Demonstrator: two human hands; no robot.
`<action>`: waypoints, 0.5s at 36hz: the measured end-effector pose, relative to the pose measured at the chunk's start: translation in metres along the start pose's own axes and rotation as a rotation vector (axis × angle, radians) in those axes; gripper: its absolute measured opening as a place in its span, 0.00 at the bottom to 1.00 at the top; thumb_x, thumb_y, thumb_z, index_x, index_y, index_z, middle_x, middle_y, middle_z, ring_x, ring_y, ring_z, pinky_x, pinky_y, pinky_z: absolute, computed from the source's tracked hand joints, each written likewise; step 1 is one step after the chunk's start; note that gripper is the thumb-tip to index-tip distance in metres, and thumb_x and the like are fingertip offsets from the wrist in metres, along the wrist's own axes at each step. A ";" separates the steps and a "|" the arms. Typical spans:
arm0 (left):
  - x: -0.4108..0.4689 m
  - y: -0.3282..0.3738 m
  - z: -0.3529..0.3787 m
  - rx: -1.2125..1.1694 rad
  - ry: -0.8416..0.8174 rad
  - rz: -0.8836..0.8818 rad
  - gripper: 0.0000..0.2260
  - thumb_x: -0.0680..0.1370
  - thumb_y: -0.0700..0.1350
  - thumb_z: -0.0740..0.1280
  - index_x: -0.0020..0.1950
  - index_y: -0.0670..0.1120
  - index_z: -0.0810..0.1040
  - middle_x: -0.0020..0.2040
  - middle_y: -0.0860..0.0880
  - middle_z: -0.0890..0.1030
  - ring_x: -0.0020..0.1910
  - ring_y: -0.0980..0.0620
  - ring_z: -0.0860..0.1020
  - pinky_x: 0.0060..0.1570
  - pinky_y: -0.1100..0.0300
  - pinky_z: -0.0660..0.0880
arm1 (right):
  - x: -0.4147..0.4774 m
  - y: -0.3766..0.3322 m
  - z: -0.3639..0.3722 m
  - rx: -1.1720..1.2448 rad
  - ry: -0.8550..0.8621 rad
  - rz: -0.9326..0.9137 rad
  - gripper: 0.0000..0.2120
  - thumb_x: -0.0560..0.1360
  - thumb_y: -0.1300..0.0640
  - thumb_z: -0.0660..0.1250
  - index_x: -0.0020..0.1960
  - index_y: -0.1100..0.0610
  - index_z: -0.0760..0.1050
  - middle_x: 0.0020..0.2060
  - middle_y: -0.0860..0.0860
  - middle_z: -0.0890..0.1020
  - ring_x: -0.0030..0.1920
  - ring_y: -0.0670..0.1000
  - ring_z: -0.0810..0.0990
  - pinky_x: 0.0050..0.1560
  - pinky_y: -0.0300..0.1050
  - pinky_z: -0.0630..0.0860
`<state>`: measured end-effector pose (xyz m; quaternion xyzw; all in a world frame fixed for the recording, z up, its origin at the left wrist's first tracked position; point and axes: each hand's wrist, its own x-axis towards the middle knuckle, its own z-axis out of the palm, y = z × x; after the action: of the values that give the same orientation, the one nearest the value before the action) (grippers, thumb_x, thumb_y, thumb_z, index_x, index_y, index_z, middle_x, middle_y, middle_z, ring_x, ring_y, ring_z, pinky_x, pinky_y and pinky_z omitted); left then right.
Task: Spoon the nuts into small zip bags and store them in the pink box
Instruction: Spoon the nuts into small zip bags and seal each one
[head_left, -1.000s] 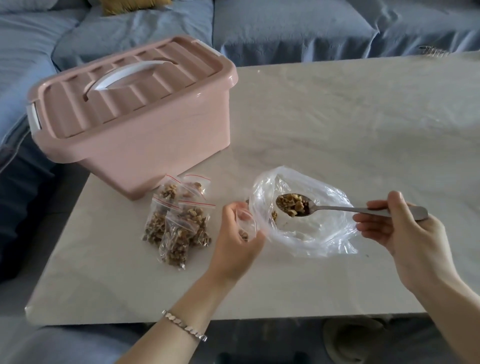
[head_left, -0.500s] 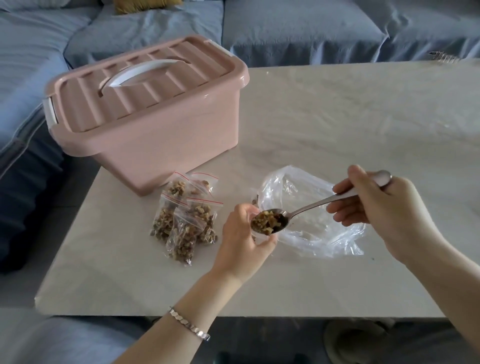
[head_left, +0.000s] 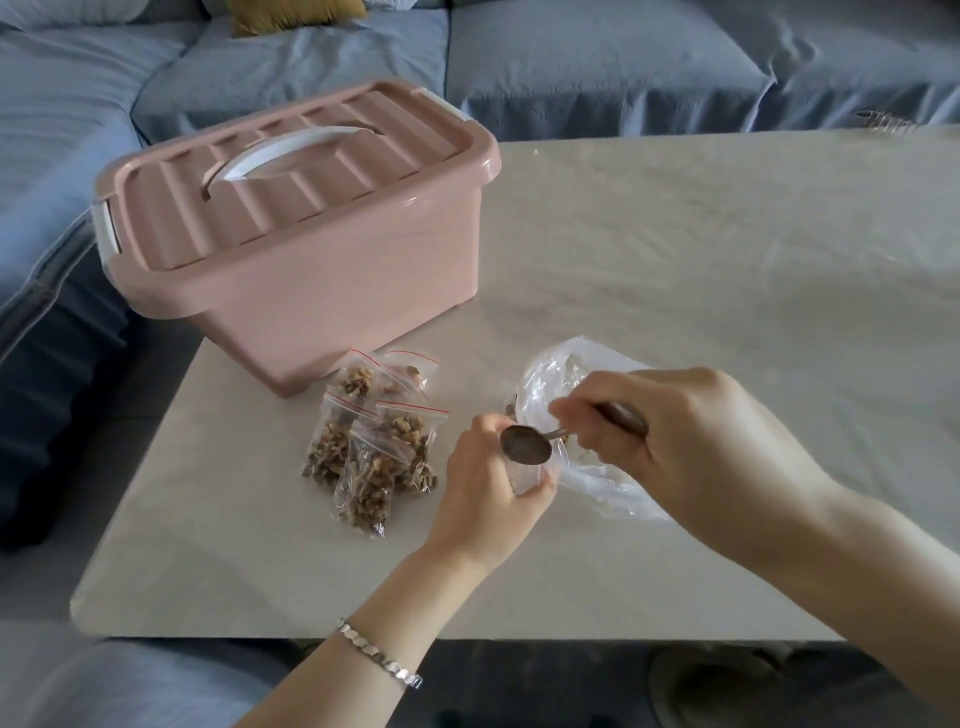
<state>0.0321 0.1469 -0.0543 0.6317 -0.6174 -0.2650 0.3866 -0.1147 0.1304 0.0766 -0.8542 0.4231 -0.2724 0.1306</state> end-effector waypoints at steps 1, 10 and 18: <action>0.000 0.000 0.000 0.001 -0.008 -0.005 0.17 0.70 0.52 0.70 0.46 0.61 0.61 0.46 0.57 0.69 0.51 0.49 0.74 0.53 0.53 0.73 | -0.002 0.003 0.000 0.016 0.015 -0.030 0.20 0.74 0.44 0.55 0.36 0.54 0.78 0.24 0.47 0.74 0.27 0.52 0.71 0.26 0.45 0.68; 0.003 0.011 -0.011 -0.207 0.133 -0.160 0.15 0.73 0.43 0.70 0.47 0.54 0.63 0.45 0.51 0.74 0.46 0.53 0.76 0.46 0.58 0.76 | -0.036 0.035 -0.019 0.494 0.488 0.373 0.14 0.76 0.47 0.58 0.35 0.48 0.76 0.33 0.43 0.83 0.29 0.45 0.81 0.33 0.31 0.75; 0.013 0.016 -0.010 -0.082 -0.041 -0.349 0.16 0.74 0.51 0.68 0.52 0.47 0.63 0.47 0.53 0.70 0.48 0.52 0.74 0.40 0.64 0.69 | -0.073 0.069 0.035 0.674 0.495 0.758 0.12 0.79 0.60 0.59 0.41 0.54 0.78 0.34 0.47 0.84 0.33 0.51 0.83 0.36 0.35 0.78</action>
<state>0.0323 0.1369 -0.0341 0.7076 -0.4948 -0.3659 0.3472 -0.1761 0.1461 -0.0092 -0.4642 0.6079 -0.5189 0.3818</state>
